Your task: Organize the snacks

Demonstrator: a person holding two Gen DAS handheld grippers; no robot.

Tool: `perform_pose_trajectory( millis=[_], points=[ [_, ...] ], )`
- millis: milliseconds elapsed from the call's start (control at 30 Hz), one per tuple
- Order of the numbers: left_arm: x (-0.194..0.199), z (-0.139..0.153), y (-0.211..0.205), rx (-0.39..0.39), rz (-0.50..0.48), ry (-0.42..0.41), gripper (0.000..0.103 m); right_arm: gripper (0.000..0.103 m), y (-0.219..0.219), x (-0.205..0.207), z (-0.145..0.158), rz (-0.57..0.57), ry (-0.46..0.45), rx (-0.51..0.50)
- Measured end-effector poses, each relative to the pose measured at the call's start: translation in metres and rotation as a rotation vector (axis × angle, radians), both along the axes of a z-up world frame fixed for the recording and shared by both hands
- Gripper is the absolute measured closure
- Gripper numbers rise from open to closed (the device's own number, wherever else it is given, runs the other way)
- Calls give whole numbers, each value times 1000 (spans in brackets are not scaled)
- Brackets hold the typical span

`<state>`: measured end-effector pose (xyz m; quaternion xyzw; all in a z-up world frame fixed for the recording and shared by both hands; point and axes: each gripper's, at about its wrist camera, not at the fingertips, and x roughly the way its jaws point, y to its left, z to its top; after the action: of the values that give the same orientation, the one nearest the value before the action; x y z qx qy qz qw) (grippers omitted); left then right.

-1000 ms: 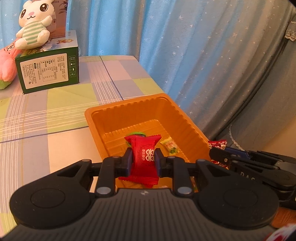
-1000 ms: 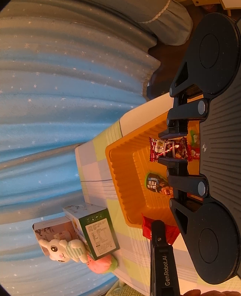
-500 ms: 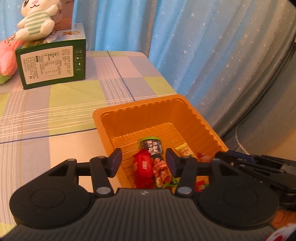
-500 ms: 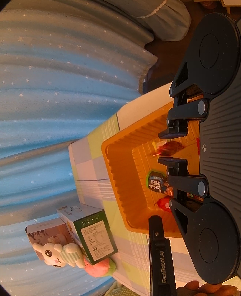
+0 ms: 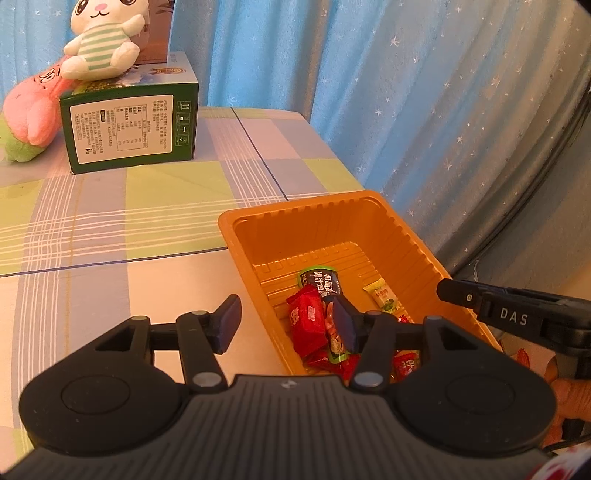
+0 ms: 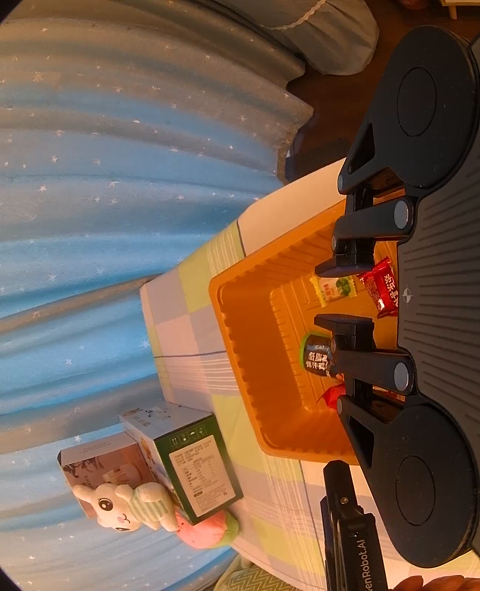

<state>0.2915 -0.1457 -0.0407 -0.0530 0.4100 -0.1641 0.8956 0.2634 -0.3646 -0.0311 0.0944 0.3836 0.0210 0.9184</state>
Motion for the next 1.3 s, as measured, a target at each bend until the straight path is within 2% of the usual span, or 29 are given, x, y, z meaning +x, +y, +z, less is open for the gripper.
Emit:
perform_pose_trajectory(
  millis=[267,467,500,533,600,833,1067,1300],
  points=[
    [-16,12,2,19,4,-23,39,81,6,-13,9,13,-6,16],
    [-33,21,11,15,13,-31,23,81,10,-29,20,21,3,38],
    [-37,23,13,17,14,-34,19,77,10,-33,22,22,2,36],
    [-41,24,14,17,13,-38,18,58,11,-37,25,23,1,34],
    [-50,29,17,14,16,-42,14,37,12,-47,29,17,-12,43],
    [-85,45,31,-16,30,-69,1,36,16,-82,47,10,-26,49],
    [-124,59,42,-16,50,-87,1,36,22,-118,61,3,-22,41],
    [-165,72,56,17,88,-80,1,36,33,-155,73,0,-17,30]
  ],
)
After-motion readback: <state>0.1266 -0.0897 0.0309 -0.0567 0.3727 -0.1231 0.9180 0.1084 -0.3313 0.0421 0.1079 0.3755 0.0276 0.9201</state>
